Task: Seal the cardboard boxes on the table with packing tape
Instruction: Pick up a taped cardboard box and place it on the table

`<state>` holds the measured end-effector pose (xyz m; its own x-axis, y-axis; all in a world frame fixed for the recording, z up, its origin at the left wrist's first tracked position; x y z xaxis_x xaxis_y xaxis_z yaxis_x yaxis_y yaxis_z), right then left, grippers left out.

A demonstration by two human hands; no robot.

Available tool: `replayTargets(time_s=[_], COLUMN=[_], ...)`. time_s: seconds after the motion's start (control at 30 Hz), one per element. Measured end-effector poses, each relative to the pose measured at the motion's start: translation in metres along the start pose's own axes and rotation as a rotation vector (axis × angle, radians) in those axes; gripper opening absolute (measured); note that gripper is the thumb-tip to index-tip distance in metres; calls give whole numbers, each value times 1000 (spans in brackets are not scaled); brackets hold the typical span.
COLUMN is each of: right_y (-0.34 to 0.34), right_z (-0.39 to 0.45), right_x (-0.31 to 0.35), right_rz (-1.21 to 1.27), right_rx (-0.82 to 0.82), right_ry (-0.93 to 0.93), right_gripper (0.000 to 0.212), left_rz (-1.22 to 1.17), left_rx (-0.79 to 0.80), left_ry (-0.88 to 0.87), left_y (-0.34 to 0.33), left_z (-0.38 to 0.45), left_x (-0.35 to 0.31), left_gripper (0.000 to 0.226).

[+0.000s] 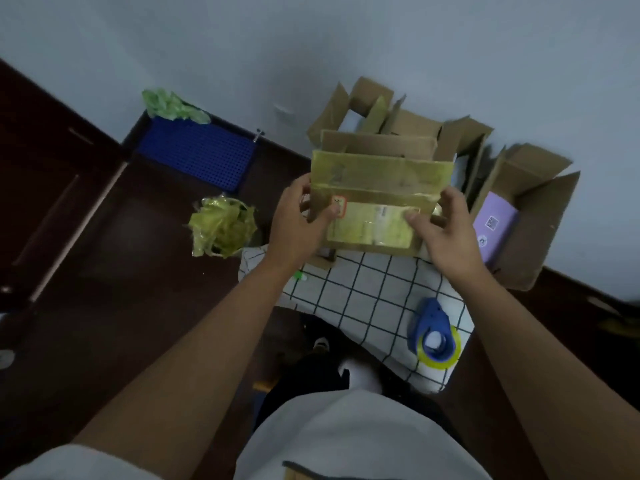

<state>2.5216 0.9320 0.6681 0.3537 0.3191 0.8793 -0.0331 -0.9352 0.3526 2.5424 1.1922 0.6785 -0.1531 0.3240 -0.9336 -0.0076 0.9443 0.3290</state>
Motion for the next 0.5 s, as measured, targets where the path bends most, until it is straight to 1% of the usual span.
replayTargets(time_s=[0.1,0.2,0.33,0.4,0.5], right_y=[22,47,65,63,53], right_z=[-1,-9,-11,-6,6], right_x=[-12,-23,-39,-45,-50], right_rz=[33,45,90,116,154], right_rx=[-84,-169,-213,-198,-148], right_ry=[-45,-72,-85,-72,-54], right_gripper=[83,87,81,74,69], left_rz=[-5,-19,26,37,103], left_rx=[85,179,242,241,194], left_ry=[-20,-38,-61,-63,-47], left_y=[-25,-56,-80,-82,-77], left_z=[14,20,24,25,28], left_x=[-7,-17,-23,-25,-25], left_gripper=[48,49,59,54,53])
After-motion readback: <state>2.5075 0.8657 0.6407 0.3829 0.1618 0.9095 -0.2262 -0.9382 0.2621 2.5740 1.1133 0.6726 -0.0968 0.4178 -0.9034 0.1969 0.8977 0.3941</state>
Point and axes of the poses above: each hand's wrist, its own z-axis towards the middle knuckle, its own y-axis out of the back of the hand, x = y × z, the point moved 10 cm from there along z, towards the middle knuckle, and after that the axes turned 1 degree about -y, right-handed, at the moved point
